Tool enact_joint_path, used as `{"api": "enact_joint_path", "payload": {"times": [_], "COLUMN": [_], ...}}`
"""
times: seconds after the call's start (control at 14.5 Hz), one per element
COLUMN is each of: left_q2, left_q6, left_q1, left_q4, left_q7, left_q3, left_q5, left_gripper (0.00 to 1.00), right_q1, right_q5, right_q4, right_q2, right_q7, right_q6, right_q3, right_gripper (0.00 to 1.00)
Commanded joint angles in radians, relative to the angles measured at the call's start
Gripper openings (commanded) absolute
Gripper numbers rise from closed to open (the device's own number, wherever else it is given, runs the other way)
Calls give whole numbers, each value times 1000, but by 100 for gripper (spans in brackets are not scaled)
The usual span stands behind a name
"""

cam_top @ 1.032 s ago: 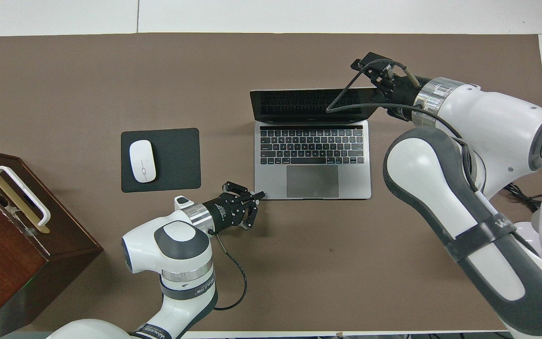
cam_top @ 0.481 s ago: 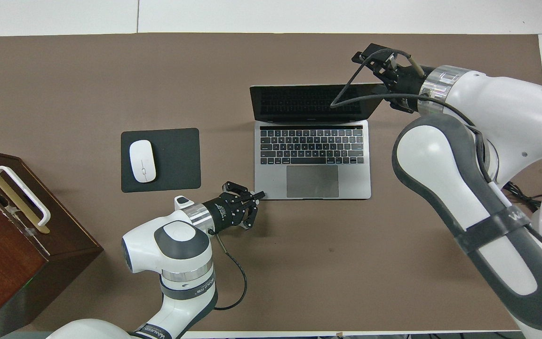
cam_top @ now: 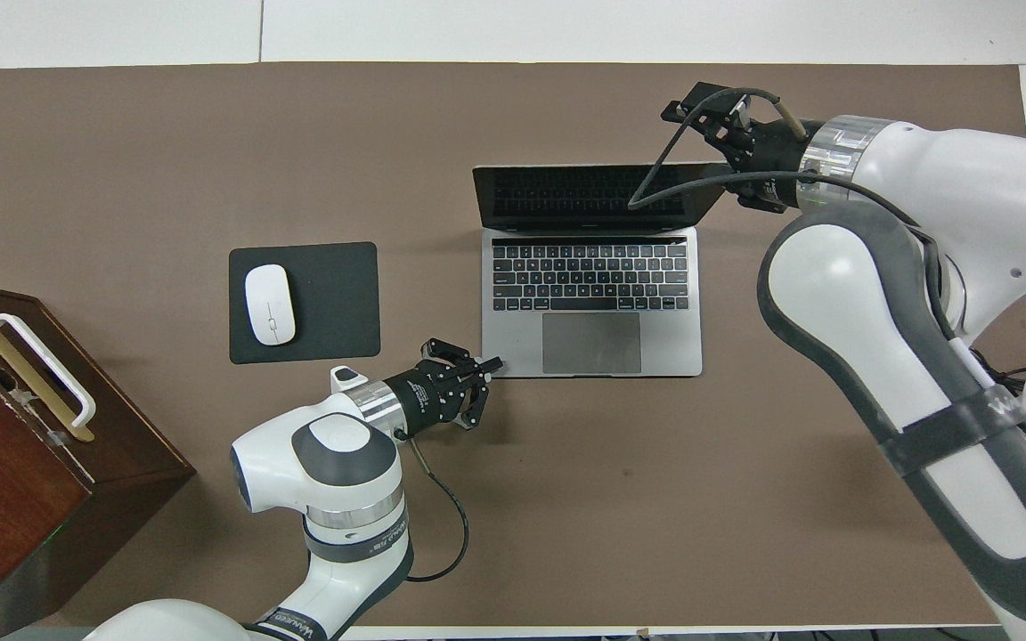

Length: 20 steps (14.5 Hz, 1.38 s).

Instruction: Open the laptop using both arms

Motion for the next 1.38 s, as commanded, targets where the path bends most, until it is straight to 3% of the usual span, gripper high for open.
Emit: {"api": "enact_joint_path", "payload": {"times": [0.0,0.55,0.96,1.31], "left_q2": [-6,-50,-38,-29], "left_q6": [18,33,30,30], "left_q1": [22,97,210,293], "left_q4": [35,75,150,217], "left_q7": [25,26,23,25], "left_q3": [4,10,10,14], "left_q5": [-27,73,295,571], "left_gripper": [0,0,0,0], "right_q1": [-11,-12,-38,-43], "right_q5": [-44,-123,-263,-360], "right_q4": [17,171,309,372], "right_q2": [-24,-52,-54,-54], "right_q7": [53,98,49,-39], "right_q6": [-58,-302,-498,-584], "right_q3": [1,-68,-96,-94], "right_gripper": [100,100,100,100]}}
